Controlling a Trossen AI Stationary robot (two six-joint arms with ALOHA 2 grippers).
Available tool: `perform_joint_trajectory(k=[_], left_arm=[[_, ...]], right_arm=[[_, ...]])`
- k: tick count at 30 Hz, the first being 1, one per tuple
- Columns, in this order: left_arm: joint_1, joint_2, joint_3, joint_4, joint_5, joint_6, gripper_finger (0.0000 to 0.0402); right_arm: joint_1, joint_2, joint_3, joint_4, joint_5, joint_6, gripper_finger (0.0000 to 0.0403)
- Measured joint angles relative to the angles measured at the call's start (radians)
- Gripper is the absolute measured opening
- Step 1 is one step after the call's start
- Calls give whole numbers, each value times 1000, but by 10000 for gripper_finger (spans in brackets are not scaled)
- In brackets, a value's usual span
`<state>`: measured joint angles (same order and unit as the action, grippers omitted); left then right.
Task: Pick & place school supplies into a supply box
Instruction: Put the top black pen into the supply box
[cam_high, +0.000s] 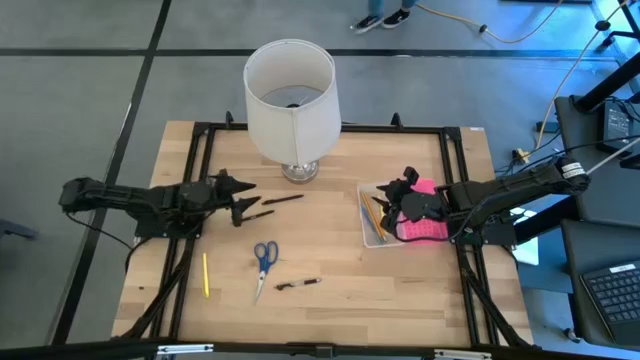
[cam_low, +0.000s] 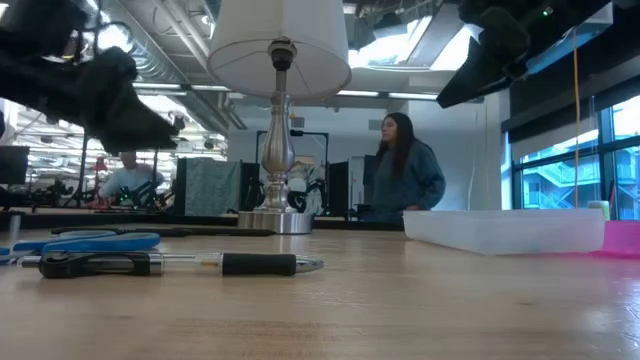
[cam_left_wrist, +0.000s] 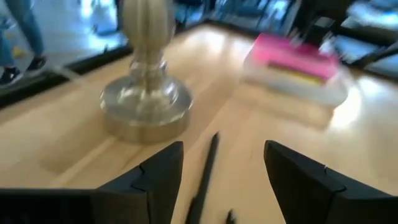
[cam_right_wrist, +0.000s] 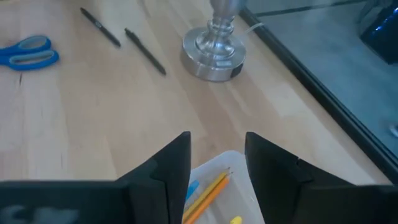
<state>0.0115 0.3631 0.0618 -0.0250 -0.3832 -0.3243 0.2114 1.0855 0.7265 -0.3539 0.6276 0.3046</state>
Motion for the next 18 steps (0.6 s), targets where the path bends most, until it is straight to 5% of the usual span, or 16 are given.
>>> perform_joint_trajectory(k=[11,18], left_arm=[[149,445,157,-4,177,116,214],[227,631,231,-2,187,205,214]], right_arm=[[-38,0,0,18,0,3,155],[-40,0,0,18,0,-22,155]])
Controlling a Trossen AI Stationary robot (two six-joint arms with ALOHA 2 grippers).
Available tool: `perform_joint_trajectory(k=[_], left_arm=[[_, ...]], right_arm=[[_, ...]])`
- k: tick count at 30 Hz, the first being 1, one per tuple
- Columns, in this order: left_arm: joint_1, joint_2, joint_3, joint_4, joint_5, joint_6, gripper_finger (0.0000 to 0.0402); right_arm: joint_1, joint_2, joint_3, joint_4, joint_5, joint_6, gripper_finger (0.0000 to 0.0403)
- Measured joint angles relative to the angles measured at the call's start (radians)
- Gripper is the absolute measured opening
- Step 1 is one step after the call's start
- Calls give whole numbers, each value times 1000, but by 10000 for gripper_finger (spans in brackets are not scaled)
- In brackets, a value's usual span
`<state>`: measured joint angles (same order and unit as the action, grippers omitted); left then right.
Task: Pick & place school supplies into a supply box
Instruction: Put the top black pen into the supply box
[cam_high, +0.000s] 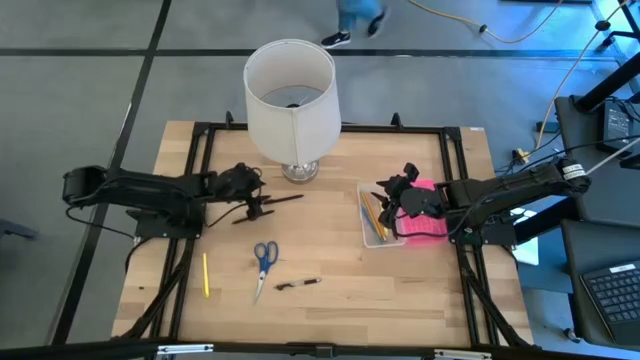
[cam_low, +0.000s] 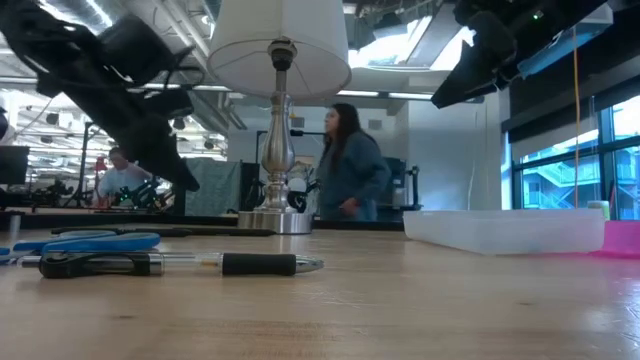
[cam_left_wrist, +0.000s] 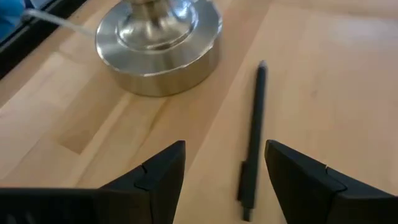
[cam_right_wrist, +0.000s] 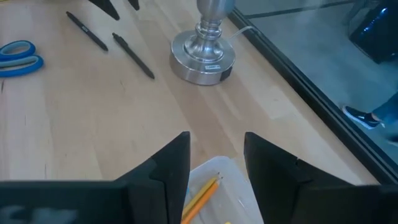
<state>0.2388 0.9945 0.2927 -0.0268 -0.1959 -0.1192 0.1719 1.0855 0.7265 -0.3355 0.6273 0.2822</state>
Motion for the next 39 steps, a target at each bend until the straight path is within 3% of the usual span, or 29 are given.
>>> perform_joint_trajectory(k=[14,25,39], left_arm=[[85,222,20,53,160,90,214],[84,333,26,89,169,97,211],[80,339,23,85,175,124,97]], right_arm=[[0,0,0,-1,0,-7,155],[0,0,0,-7,-1,-5,155],[0,0,1,-28,-1,-6,155]])
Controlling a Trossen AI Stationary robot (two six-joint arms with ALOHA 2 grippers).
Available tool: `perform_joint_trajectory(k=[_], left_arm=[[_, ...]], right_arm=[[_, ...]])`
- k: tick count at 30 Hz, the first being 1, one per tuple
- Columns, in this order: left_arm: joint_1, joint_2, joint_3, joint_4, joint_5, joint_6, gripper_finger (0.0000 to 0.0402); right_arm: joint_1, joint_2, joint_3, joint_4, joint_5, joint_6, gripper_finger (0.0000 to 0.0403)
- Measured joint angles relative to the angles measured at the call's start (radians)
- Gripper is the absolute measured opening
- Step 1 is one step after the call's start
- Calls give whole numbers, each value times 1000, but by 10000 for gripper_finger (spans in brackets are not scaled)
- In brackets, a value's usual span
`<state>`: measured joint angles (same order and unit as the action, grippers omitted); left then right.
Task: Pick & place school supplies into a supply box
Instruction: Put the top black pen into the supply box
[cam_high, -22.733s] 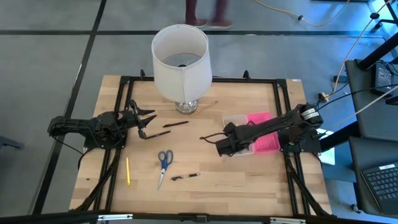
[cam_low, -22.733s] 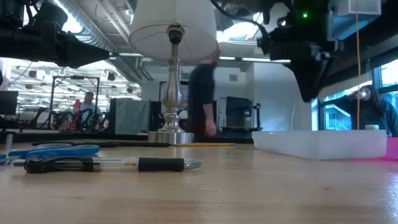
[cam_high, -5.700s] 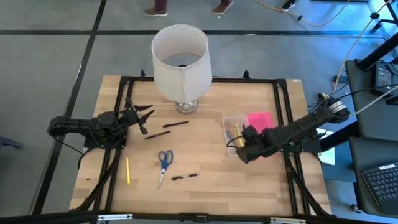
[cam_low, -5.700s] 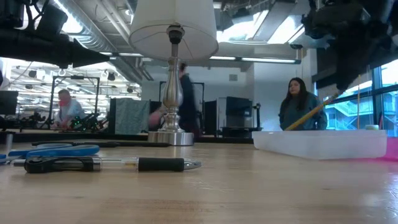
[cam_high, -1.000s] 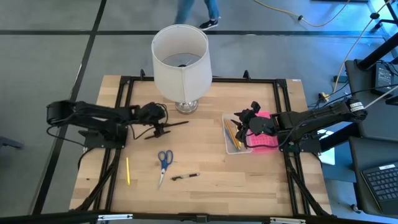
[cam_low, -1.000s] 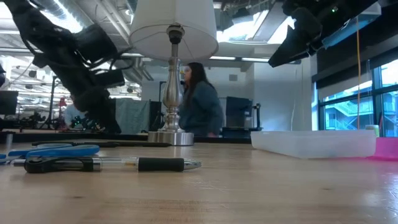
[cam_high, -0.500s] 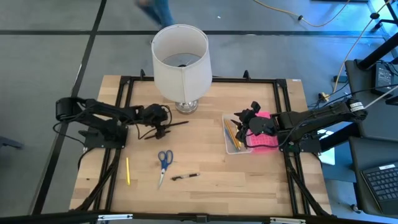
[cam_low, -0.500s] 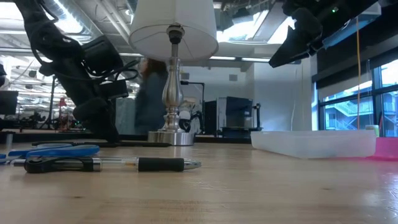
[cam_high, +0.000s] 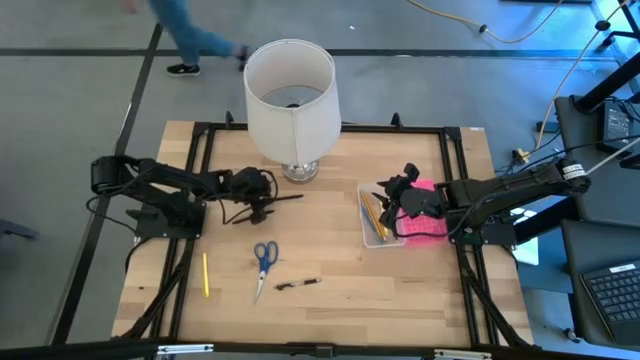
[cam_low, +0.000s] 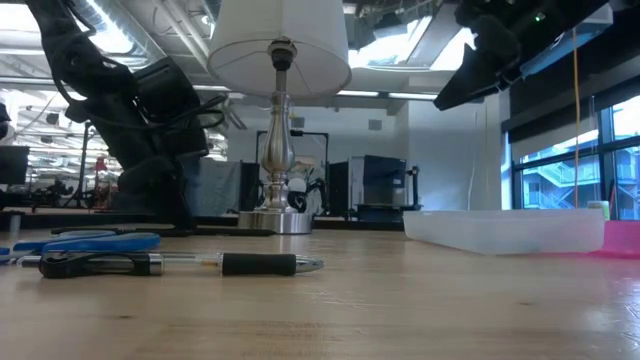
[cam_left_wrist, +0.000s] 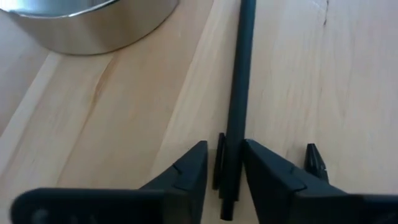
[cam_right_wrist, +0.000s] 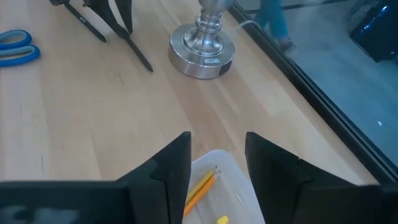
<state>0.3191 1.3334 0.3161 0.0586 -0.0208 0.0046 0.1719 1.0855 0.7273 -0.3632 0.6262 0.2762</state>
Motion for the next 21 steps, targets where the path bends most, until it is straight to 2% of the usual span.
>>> perform_joint_trajectory(k=[9,16,21], left_arm=[[-42,1,-4,44,-7,20,38],[-72,1,-5,87,7,14,39],[-106,4,16,89,30,-24,38]], right_arm=[[1,0,0,-8,0,6,155],[1,0,0,2,-14,4,155],[1,0,0,33,-119,-53,155]])
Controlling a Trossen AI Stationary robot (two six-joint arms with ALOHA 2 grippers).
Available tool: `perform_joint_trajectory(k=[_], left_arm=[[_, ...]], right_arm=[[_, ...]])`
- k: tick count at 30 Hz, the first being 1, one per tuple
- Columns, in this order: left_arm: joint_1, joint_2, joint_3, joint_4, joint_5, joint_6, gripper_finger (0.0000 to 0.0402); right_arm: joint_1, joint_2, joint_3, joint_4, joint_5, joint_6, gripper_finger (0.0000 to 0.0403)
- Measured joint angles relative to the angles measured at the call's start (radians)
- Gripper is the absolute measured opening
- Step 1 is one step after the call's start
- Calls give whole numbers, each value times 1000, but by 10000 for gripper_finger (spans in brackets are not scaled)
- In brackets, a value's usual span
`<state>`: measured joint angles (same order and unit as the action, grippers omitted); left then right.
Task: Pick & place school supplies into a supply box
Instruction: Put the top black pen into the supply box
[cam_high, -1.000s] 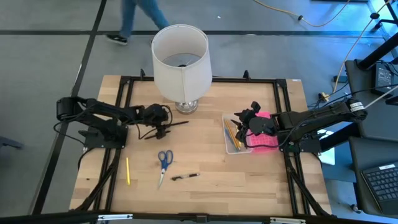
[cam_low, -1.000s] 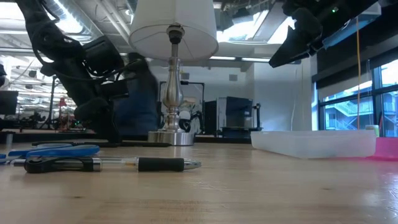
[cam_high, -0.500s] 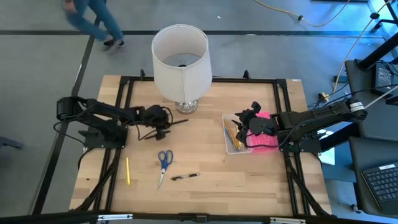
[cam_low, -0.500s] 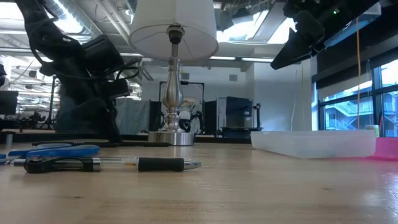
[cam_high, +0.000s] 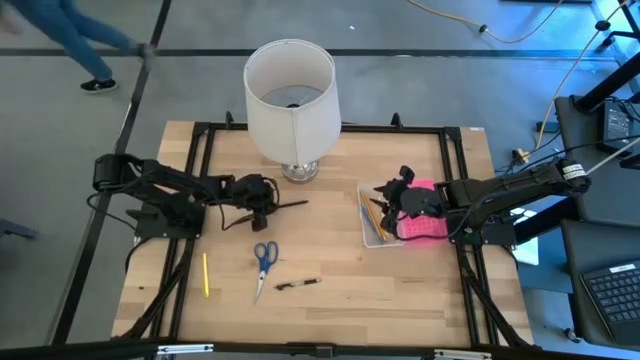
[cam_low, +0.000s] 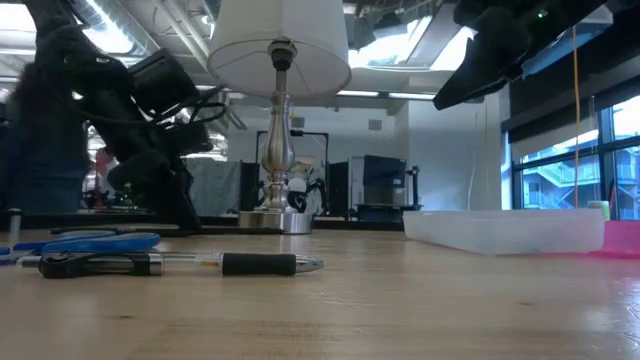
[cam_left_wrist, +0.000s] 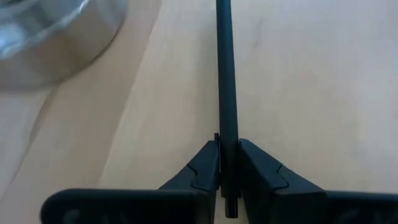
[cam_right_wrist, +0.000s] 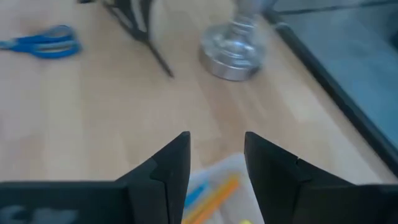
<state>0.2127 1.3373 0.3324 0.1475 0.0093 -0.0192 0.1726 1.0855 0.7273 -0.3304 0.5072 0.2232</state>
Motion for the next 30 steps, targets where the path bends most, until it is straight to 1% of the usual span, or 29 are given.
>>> perform_joint_trajectory(k=[3,6,11,16,21,25,27,30], left_arm=[[-25,-1,39,13,34,-23,36],[-57,-1,85,14,41,-62,36],[-115,-1,161,19,39,-75,31],[-180,-2,213,21,28,-56,27],[-230,-3,235,21,-37,5,27],[-245,-3,244,21,-80,-11,27],[-245,-3,245,21,-96,-34,28],[-245,-3,245,21,-97,-47,28]], right_arm=[[0,0,0,50,-93,-82,155],[1,18,1,135,-163,-184,155],[1,88,1,297,-233,-338,155],[1,178,1,413,-251,-352,155],[0,259,1,543,-321,-315,155],[1,308,1,643,-334,-336,155],[1,330,6,656,-334,-339,155],[1,362,50,591,-304,-368,155]])
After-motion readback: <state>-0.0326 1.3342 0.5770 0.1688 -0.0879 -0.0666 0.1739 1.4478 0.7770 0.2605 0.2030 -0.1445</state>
